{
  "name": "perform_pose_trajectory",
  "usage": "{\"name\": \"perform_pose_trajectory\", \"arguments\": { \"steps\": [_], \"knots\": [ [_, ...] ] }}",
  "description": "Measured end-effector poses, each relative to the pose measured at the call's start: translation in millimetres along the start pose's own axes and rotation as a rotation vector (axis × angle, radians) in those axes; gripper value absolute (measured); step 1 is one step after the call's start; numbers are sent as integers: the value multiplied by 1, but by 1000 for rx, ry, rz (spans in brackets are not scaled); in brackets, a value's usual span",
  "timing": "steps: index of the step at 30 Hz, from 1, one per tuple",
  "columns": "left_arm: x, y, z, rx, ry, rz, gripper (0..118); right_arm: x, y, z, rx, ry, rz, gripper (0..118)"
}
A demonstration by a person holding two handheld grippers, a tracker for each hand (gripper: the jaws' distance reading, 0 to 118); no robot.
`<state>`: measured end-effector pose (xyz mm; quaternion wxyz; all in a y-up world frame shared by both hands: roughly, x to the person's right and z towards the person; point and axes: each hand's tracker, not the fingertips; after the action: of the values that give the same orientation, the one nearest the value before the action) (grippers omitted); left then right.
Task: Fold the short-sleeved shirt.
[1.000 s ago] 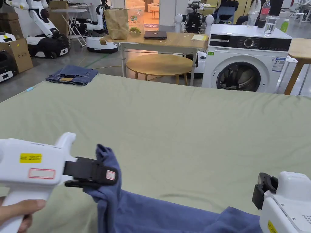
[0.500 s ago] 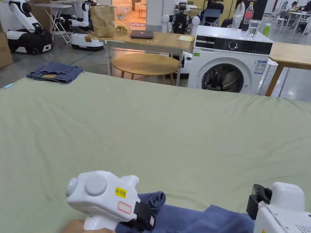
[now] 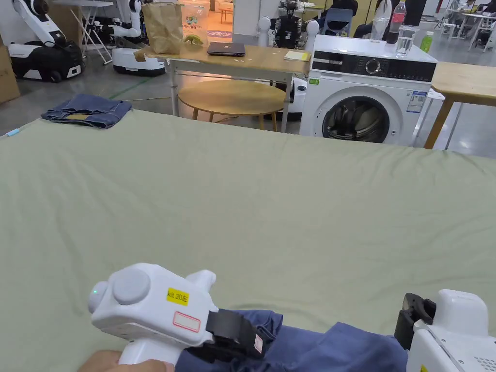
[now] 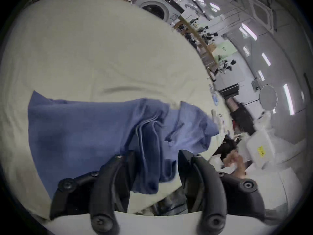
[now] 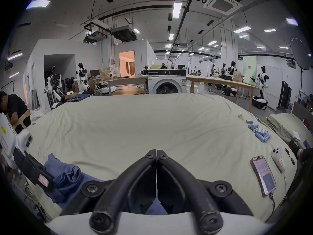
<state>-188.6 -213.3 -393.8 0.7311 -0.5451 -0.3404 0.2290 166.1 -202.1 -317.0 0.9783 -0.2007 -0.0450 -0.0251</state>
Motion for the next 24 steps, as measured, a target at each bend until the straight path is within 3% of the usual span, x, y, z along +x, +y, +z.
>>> {"name": "perform_pose_trajectory", "arguments": {
  "steps": [3,4,6,7,13,21,24],
  "knots": [
    [4,2,21,105,-73,6,46,1,1,1,0,3,-3,0],
    [6,3,26,145,-66,-16,39,1,1,1,1,3,-6,0],
    [5,5,27,184,-16,-37,11,2,2,1,2,5,-12,0],
    [3,6,24,190,24,-24,7,2,2,1,3,5,-15,0],
    [-22,-2,-22,66,208,-11,2,3,6,4,16,7,-19,0],
    [-31,-25,-66,9,-161,81,2,4,7,6,22,11,-15,0],
    [-33,-29,-86,-39,-67,86,0,4,6,6,21,11,-15,0]
  ]
}}
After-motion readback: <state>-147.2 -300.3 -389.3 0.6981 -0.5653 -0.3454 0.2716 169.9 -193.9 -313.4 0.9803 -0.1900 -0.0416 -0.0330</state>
